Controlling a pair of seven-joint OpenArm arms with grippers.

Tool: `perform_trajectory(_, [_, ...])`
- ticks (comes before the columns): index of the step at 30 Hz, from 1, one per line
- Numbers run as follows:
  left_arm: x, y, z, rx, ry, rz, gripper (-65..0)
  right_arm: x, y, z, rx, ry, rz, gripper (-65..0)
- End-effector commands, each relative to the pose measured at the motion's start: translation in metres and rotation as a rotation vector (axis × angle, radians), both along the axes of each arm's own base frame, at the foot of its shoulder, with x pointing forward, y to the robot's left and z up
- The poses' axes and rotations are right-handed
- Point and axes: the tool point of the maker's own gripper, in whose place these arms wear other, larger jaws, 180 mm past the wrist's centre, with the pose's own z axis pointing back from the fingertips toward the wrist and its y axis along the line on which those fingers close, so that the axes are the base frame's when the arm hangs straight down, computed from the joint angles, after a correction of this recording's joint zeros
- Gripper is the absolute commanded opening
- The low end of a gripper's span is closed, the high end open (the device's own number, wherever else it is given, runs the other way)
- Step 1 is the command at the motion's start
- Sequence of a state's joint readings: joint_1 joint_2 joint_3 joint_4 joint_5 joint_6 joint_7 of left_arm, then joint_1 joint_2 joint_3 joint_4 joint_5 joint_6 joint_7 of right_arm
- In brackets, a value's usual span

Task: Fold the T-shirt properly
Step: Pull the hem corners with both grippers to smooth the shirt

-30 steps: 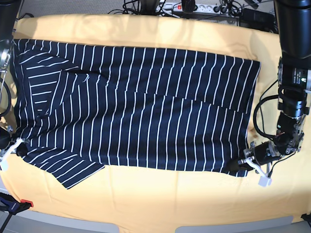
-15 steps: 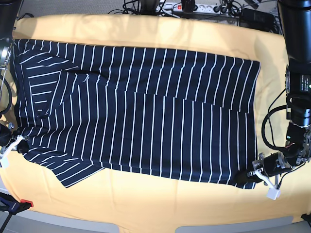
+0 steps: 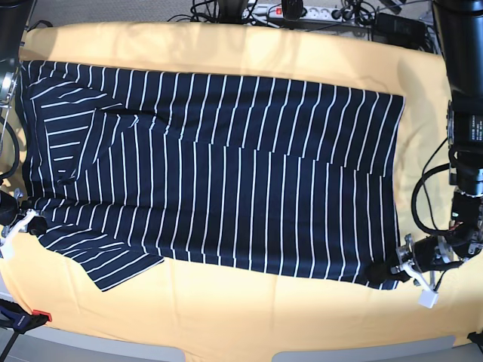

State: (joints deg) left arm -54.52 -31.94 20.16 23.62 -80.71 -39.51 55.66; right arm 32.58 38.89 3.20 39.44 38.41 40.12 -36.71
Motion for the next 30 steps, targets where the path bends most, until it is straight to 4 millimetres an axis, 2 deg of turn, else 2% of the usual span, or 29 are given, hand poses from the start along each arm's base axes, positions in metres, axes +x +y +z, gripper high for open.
perform_trajectory(1, [0.011, 0.004, 0.035, -0.037, -0.078, 0.006, -65.0, 0.011, -0.014, 0.029, -0.017, -0.069, -0.020, -65.0])
perform_trajectory(16, [-0.022, 0.002, 0.010, 0.045, 0.086, -0.137, -65.0, -0.013, -0.009, 0.011, 0.024, 0.105, 0.005, -65.0])
perform_trajectory(26, [-0.031, 0.008, 0.005, 0.072, 0.126, -0.164, -65.0, -0.025, -0.043, 0.024, -0.032, 0.120, -0.035, -65.0])
perform_trajectory(30, [-0.033, 0.015, 0.006, 0.079, 0.127, -0.152, -65.0, -0.026, -0.045, 0.025, -0.034, 0.122, -0.038, -65.0])
